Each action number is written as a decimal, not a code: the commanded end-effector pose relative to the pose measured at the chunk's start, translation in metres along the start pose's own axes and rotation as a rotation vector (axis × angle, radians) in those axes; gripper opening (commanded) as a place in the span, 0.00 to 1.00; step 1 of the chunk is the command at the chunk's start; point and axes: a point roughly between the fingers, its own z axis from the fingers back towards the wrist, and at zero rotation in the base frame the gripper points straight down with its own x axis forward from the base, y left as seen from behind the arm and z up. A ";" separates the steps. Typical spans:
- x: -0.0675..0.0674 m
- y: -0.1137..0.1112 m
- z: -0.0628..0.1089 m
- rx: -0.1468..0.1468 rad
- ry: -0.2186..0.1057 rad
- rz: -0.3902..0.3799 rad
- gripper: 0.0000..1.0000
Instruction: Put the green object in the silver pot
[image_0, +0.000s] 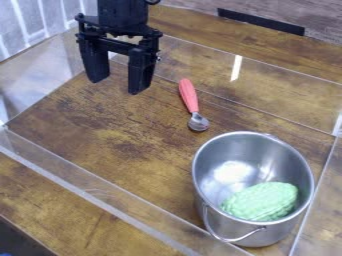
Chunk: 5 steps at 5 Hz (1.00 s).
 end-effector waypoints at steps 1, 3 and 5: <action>-0.001 0.009 0.015 -0.002 -0.049 -0.006 1.00; 0.001 0.008 0.020 -0.015 -0.034 -0.010 1.00; 0.009 0.003 0.017 -0.036 -0.049 0.052 1.00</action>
